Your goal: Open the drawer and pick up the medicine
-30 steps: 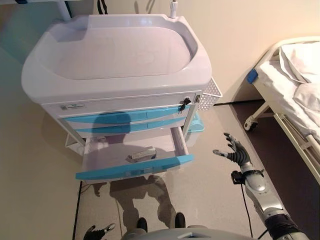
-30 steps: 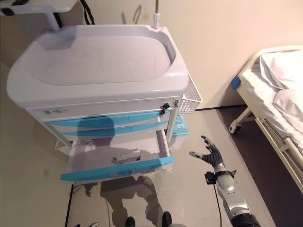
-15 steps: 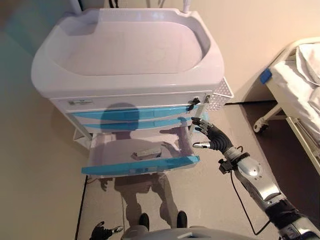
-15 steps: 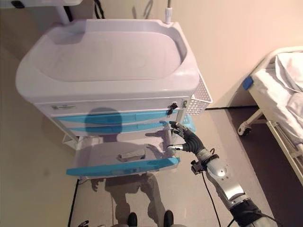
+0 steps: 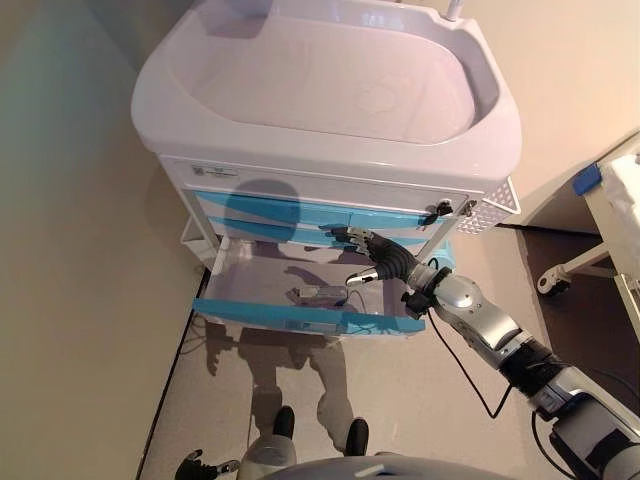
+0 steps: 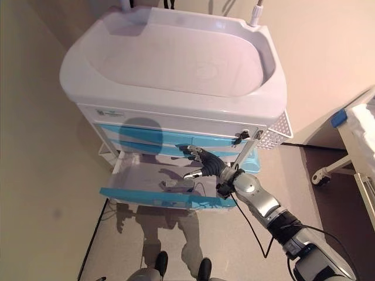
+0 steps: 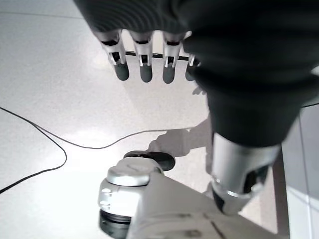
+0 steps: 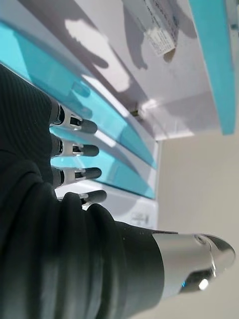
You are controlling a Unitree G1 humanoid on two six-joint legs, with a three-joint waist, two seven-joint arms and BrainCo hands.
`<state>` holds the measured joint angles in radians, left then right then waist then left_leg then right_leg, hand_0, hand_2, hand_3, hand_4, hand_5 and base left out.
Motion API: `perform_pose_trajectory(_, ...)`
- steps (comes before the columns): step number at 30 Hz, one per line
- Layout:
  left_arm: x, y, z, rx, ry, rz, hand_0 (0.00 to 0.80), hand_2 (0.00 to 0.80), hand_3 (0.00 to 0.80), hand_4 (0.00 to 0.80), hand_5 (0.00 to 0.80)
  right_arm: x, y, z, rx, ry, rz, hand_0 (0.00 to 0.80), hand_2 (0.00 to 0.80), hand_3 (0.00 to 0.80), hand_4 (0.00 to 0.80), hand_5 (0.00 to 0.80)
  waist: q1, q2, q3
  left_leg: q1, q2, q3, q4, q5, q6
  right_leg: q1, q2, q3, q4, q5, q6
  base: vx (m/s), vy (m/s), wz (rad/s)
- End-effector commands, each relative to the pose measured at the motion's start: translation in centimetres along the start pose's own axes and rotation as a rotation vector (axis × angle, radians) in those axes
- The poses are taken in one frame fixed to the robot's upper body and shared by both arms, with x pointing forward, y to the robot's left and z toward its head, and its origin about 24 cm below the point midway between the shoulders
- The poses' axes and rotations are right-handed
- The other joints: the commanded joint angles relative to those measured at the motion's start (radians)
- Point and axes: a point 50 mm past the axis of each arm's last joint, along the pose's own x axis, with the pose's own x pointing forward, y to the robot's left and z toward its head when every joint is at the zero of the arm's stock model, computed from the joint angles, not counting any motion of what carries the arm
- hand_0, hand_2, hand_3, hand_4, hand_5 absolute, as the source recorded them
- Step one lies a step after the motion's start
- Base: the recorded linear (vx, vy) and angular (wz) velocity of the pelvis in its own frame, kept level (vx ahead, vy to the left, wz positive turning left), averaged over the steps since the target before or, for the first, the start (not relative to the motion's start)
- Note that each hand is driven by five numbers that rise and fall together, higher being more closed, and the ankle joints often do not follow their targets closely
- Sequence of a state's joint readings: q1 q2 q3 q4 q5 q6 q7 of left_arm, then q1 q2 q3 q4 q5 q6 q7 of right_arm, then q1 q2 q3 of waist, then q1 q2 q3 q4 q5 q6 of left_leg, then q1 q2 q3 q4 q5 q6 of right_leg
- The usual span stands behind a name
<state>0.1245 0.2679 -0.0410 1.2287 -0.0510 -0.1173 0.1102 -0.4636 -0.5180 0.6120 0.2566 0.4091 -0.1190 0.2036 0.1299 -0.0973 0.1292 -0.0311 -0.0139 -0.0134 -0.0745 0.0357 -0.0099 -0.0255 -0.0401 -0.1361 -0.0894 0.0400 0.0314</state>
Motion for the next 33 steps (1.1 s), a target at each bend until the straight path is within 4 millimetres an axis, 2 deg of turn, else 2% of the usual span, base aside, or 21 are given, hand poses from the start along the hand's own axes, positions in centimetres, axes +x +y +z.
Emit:
perform_pose_trajectory(1, 0.3, 0.6, 0.9, 0.047, -0.017, 0.031, 0.0, 0.0, 0.0, 0.0, 0.0, 2.1, -0.1, 1.9, -0.181, -0.053, -0.038, 0.0, 0.0, 0.0, 0.0, 0.0, 0.019, -0.011, 0.001, -0.047, -0.062, -0.017, 0.033, -0.016, 0.049, -0.054, -0.025, -0.008, 0.13, -0.019, 0.052, -0.006, -0.008, 0.03)
perform_pose_trajectory(6, 0.5, 0.7, 1.9, 0.034, -0.047, 0.047, 0.0, 0.0, 0.0, 0.0, 0.0, 3.4, -0.1, 0.7, -0.284, 0.02, -0.094, 0.0, 0.0, 0.0, 0.0, 0.0, 0.028, -0.008, 0.012, -0.067, -0.068, -0.033, 0.041, -0.013, 0.052, -0.067, -0.029, -0.018, 0.142, -0.023, 0.049, -0.009, -0.008, 0.09)
perform_pose_trajectory(8, 0.5, 0.8, 2.5, 0.025, -0.067, 0.062, 0.0, 0.0, 0.0, 0.0, 0.0, 4.2, -0.2, -0.4, -0.404, 0.096, -0.136, 0.0, 0.0, 0.0, 0.0, 0.0, 0.035, -0.007, 0.024, -0.079, -0.069, -0.042, 0.047, -0.013, 0.054, -0.074, -0.03, -0.023, 0.145, -0.024, 0.049, -0.021, -0.013, 0.14)
perform_pose_trajectory(11, 0.6, 0.9, 2.8, 0.027, -0.074, 0.073, 0.0, 0.0, 0.0, 0.0, 0.0, 4.5, -0.5, -0.9, -0.479, 0.128, -0.171, 0.0, 0.0, 0.0, 0.0, 0.0, 0.039, -0.006, 0.032, -0.087, -0.071, -0.046, 0.051, -0.012, 0.055, -0.08, -0.03, -0.026, 0.147, -0.023, 0.049, -0.02, -0.011, 0.15)
perform_pose_trajectory(12, 0.6, 1.0, 3.0, 0.034, -0.085, 0.082, 0.0, 0.0, 0.0, 0.0, 0.0, 4.5, -0.7, -1.5, -0.623, 0.167, -0.177, 0.0, 0.0, 0.0, 0.0, 0.0, 0.044, -0.004, 0.039, -0.097, -0.072, -0.051, 0.054, -0.011, 0.056, -0.087, -0.029, -0.027, 0.147, -0.022, 0.049, -0.012, -0.006, 0.05)
perform_pose_trajectory(14, 0.6, 1.0, 3.2, 0.038, -0.092, 0.086, 0.0, 0.0, 0.0, 0.0, 0.0, 4.6, -0.8, -1.3, -0.687, 0.164, -0.175, 0.0, 0.0, 0.0, 0.0, 0.0, 0.044, -0.004, 0.042, -0.103, -0.074, -0.053, 0.057, -0.011, 0.056, -0.092, -0.028, -0.027, 0.149, -0.022, 0.049, -0.01, -0.005, 0.02)
perform_pose_trajectory(17, 0.7, 0.9, 4.1, 0.05, -0.122, 0.094, 0.0, 0.0, 0.0, 0.0, 0.0, 4.5, -1.0, -2.8, -0.85, 0.241, -0.16, 0.0, 0.0, 0.0, 0.0, 0.0, 0.054, 0.0, 0.058, -0.119, -0.078, -0.062, 0.059, -0.006, 0.056, -0.102, -0.029, -0.032, 0.147, -0.019, 0.048, -0.036, -0.02, 0.04)
perform_pose_trajectory(21, 0.8, 0.5, 4.9, 0.053, -0.146, 0.088, 0.0, 0.0, 0.0, 0.0, 0.0, 4.6, -0.9, -4.2, -0.892, 0.326, -0.143, 0.0, 0.0, 0.0, 0.0, 0.0, 0.061, 0.005, 0.073, -0.139, -0.078, -0.074, 0.056, 0.006, 0.054, -0.119, -0.03, -0.041, 0.145, -0.012, 0.048, -0.047, -0.017, 0.07)
perform_pose_trajectory(33, 0.8, -1.2, 7.0, 0.075, -0.214, 0.051, 0.0, 0.0, 0.0, 0.0, 0.0, 5.1, -1.0, -5.3, -1.02, 0.413, -0.108, 0.0, 0.0, 0.0, 0.0, 0.0, 0.058, 0.018, 0.107, -0.178, -0.077, -0.086, 0.049, 0.026, 0.05, -0.157, -0.034, -0.046, 0.143, 0.005, 0.047, -0.031, 0.001, 0.05)
